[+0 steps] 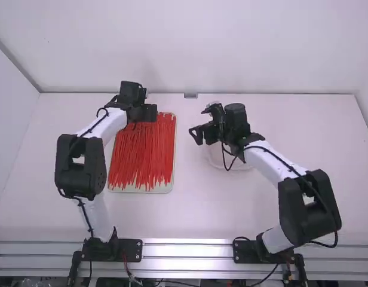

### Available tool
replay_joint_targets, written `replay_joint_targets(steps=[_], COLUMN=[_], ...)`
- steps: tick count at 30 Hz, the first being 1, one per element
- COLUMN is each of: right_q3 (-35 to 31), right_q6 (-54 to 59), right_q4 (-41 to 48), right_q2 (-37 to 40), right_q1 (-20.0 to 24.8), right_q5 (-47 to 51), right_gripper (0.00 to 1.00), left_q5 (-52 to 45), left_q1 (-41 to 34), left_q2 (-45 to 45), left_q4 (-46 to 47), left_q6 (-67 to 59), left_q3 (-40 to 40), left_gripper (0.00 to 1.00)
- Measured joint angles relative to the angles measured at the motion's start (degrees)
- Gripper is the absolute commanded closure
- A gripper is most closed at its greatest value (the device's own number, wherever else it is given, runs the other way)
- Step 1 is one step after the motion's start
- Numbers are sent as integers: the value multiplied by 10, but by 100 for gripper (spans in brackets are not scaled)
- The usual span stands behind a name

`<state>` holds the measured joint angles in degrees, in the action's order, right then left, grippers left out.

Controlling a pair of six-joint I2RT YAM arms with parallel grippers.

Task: Fasten the cable tie

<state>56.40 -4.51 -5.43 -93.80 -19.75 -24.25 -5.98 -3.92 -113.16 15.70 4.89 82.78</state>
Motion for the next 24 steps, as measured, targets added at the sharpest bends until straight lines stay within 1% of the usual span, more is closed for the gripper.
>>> replay_joint_targets(steps=[4,6,7,11,12,19,20,22,24], right_q3=[0,0,0,0,0,0,0,0,0], right_q6=[0,0,0,0,0,0,0,0,0], right_q4=[0,0,0,0,0,1,1,1,1], right_q2=[0,0,0,0,0,0,0,0,0], right_q1=[0,-2,-2,-6,-7,-7,-7,-7,-8], right_q5=[0,0,0,0,0,0,0,0,0], right_gripper=[1,1,1,1,1,1,1,1,1], left_q5=[0,0,0,0,0,0,0,0,0], left_q1=[0,-1,0,0,0,-2,-2,-2,-2], left_q2=[-24,-39,-43,-64,-65,-77,-78,-79,-79], left_q4=[-1,-9,-10,-10,-10,-10,-9,-7,-6], left_q6=[0,0,0,0,0,0,0,0,0], left_q3=[0,0,0,0,0,0,0,0,0], left_gripper=[20,23,25,40,40,59,59,66,66])
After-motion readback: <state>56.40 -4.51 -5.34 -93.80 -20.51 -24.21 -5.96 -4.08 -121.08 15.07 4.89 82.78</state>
